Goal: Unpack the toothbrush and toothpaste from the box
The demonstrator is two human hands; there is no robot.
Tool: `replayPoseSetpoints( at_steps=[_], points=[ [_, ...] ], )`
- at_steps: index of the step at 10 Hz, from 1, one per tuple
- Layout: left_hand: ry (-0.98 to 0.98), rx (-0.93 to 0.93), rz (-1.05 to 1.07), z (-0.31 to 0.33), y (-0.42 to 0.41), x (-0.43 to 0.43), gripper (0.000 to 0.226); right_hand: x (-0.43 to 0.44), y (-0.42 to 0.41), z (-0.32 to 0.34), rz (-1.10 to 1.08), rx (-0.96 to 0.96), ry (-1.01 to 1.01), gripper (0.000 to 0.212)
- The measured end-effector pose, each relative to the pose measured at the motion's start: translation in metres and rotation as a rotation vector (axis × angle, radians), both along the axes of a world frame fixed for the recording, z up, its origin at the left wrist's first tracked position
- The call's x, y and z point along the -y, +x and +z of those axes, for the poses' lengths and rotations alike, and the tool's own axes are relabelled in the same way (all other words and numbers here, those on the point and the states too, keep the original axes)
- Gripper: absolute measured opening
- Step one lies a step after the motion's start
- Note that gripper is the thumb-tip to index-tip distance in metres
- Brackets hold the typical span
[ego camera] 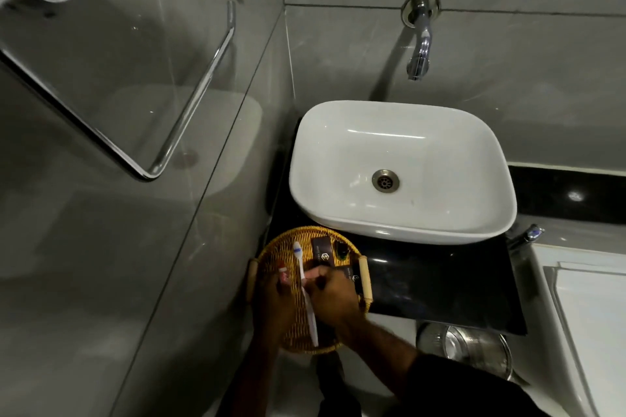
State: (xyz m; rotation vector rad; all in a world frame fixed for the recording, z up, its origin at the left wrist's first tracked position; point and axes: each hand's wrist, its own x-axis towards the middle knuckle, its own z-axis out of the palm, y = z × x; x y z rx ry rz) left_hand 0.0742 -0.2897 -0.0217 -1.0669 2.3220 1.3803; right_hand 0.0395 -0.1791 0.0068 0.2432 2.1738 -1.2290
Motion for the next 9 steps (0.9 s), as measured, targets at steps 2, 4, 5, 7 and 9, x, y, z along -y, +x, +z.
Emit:
replayPoseSetpoints(
  at_steps=[2,4,5,7,9],
  points=[
    [-0.115,-0.01,-0.015,-0.004,0.003,-0.006,0.042,0.013,-0.024,-0.019,0.254,-0.063,0.281,0.027],
    [-0.208,0.023,-0.093,-0.005,-0.002,-0.004,0.051,0.012,-0.034,-0.033,0.51,-0.157,0.433,0.03],
    [-0.222,0.048,-0.074,-0.008,-0.004,-0.004,0.053,0.01,-0.034,-0.038,0.553,-0.224,0.436,0.032],
    [-0.214,0.067,-0.038,-0.011,-0.002,-0.01,0.078,0.001,-0.025,-0.043,0.538,-0.308,0.315,0.027],
    [-0.397,0.056,-0.041,-0.02,0.006,-0.019,0.066,-0.022,-0.014,-0.033,0.555,-0.293,0.195,0.029]
  ],
)
